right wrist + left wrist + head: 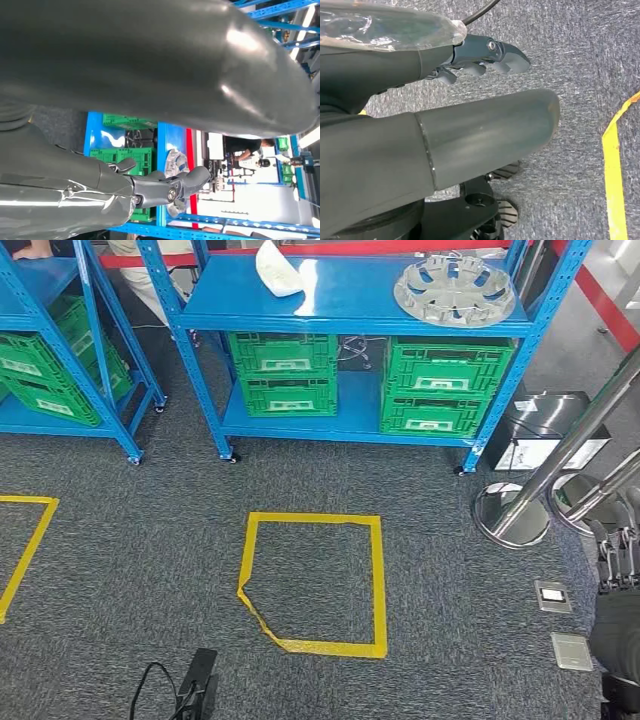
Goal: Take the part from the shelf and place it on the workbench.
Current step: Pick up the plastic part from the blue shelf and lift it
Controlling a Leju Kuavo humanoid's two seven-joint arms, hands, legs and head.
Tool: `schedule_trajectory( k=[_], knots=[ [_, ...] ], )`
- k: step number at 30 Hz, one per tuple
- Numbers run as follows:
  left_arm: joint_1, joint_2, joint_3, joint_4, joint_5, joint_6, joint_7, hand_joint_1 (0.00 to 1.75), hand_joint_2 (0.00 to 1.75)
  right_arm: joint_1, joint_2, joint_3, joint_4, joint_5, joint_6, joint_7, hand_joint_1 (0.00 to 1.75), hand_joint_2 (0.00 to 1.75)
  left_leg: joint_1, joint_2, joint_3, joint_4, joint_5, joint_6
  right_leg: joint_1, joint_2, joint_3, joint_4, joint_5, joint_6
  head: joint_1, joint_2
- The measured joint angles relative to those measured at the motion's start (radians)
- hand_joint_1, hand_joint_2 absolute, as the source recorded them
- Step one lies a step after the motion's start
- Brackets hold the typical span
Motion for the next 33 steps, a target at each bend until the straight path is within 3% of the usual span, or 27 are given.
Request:
schedule_trajectory(
  k=[9, 33],
  knots=[
    [0.016, 0.004, 0.001, 0.000, 0.034, -0.009, 0.000, 0.00, 0.00, -0.043, 0.017, 0.002, 0.021, 0.114, -0.016, 0.099, 0.00, 0.00, 0.000, 0.000, 0.000, 0.000, 0.000, 0.000, 0.000, 0.000, 0.000, 0.000, 0.000, 0.000, 0.000, 0.000],
    [0.010, -0.001, 0.002, 0.000, 0.052, -0.017, -0.002, 0.00, 0.00, -0.103, 0.057, -0.012, 0.084, 0.098, 0.015, 0.065, 0.00, 0.00, 0.000, 0.000, 0.000, 0.000, 0.000, 0.000, 0.000, 0.000, 0.000, 0.000, 0.000, 0.000, 0.000, 0.000]
  ],
)
